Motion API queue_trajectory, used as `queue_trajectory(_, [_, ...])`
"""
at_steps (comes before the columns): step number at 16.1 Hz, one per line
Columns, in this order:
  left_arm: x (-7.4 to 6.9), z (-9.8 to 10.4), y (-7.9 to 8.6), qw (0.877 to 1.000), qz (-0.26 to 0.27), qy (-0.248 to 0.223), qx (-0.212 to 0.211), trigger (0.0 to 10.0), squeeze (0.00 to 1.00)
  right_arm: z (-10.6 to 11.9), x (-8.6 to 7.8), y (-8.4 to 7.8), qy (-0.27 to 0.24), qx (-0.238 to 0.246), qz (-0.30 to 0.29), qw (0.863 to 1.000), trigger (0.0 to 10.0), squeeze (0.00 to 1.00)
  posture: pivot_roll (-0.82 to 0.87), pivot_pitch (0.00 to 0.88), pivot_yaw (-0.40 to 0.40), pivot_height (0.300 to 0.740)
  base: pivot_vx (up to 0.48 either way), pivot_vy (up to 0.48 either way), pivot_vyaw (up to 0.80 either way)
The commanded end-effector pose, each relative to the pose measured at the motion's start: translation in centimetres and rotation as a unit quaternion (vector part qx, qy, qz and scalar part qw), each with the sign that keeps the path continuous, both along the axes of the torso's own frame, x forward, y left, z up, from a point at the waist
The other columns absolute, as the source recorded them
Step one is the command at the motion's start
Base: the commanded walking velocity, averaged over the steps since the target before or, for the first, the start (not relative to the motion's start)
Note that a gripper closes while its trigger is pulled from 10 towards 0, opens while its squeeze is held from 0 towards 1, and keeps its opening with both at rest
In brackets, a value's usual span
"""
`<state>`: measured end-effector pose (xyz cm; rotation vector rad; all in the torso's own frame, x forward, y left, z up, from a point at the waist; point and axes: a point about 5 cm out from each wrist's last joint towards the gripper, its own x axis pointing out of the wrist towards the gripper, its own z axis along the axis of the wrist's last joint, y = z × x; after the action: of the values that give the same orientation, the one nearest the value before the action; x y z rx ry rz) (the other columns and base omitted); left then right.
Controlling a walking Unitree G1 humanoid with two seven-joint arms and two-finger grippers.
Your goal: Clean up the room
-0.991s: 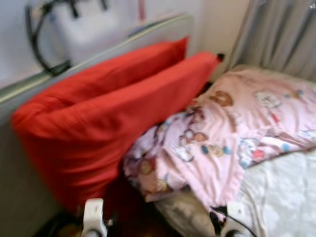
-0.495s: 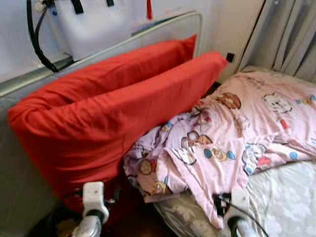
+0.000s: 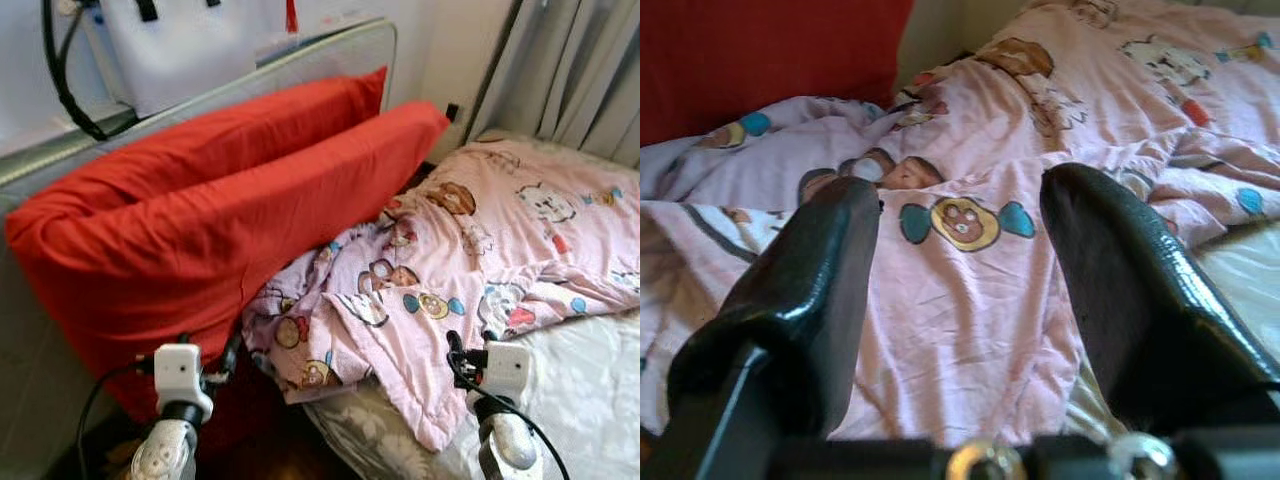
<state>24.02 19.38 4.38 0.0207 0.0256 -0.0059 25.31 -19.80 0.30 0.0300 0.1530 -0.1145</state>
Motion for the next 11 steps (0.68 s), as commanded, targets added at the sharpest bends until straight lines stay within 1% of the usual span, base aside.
queue_trajectory(1, [0.0, 0.1, -0.5, 1.000, -0.013, 0.008, -0.009, 10.0, 0.00, 0.2, 0.2, 0.5, 0.001, -0.003, 0.005, 1.000, 10.0, 0.00, 0.00, 0.066, -0.012, 0.740, 0.000, 0.000, 0.00])
queue_trajectory(2, [0.0, 0.3, -0.7, 1.000, -0.021, 0.009, -0.011, 10.0, 0.00, 0.4, 0.3, 1.1, -0.002, -0.008, 0.020, 1.000, 10.0, 0.00, 0.00, 0.066, -0.010, 0.725, 0.000, 0.000, 0.00])
queue_trajectory(4, [0.2, 0.8, -0.6, 1.000, -0.022, 0.006, -0.012, 10.0, 0.00, 0.7, 0.2, 1.0, -0.014, -0.009, 0.021, 1.000, 10.0, 0.00, 0.00, 0.068, -0.011, 0.715, 0.000, 0.000, 0.00])
queue_trajectory(6, [0.4, 1.1, -0.3, 1.000, -0.017, 0.004, -0.014, 10.0, 0.00, 0.9, 0.0, 0.7, -0.022, -0.003, 0.015, 1.000, 10.0, 0.00, 0.00, 0.068, -0.010, 0.715, 0.000, 0.000, 0.00])
queue_trajectory(8, [0.6, 1.2, -0.1, 1.000, -0.024, 0.009, -0.011, 10.0, 0.00, 1.1, 0.0, 0.8, -0.027, -0.001, 0.013, 1.000, 10.0, 0.00, 0.00, 0.067, -0.010, 0.715, 0.000, 0.000, 0.00])
queue_trajectory(10, [0.8, 1.2, 0.0, 1.000, -0.024, 0.013, -0.011, 10.0, 0.00, 1.3, 0.2, 1.0, -0.027, -0.004, 0.023, 0.999, 10.0, 0.00, -0.01, 0.066, -0.008, 0.715, 0.000, 0.000, 0.00])
queue_trajectory(11, [1.0, 1.4, 0.3, 1.000, -0.019, 0.012, -0.014, 10.0, 0.00, 1.3, 0.6, 1.2, -0.015, -0.008, 0.032, 0.999, 10.0, 0.00, 0.00, 0.067, -0.009, 0.715, 0.000, 0.000, 0.00])
